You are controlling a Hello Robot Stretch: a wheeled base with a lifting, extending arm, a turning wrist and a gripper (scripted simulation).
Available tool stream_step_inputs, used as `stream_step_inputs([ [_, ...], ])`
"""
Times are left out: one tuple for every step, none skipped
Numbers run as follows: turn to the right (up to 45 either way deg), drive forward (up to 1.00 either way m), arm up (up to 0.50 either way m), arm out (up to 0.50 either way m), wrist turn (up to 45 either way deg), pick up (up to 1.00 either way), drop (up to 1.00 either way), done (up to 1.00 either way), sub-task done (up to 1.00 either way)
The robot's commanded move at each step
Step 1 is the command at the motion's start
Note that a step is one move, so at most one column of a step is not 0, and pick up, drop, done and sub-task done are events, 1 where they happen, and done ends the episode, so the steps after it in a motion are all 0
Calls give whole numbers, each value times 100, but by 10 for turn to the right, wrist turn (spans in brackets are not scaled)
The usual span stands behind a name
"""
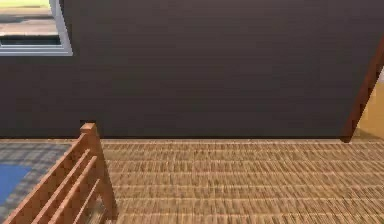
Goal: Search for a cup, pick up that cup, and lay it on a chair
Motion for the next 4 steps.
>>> stream_step_inputs([
  [450,0,0,0,0,0,0,0,0],
  [450,0,0,0,0,0,0,0,0],
  [0,80,0,0,0,0,0,0,0],
  [150,0,0,0,0,0,0,0,0],
])
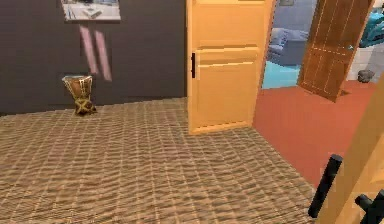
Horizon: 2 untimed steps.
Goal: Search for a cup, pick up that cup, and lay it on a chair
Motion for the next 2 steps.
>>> stream_step_inputs([
  [30,0,0,0,0,0,0,0,0],
  [0,100,0,0,0,0,0,0,0],
])
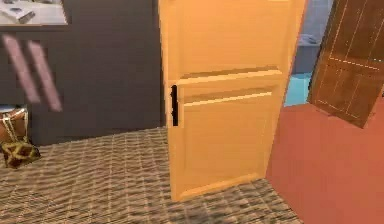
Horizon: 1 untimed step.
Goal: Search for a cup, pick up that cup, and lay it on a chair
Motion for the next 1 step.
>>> stream_step_inputs([
  [450,0,0,0,0,0,0,0,0],
])
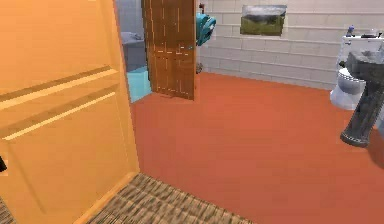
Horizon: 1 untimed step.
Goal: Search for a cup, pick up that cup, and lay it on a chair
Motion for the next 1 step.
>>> stream_step_inputs([
  [30,0,0,0,0,0,0,0,0],
])
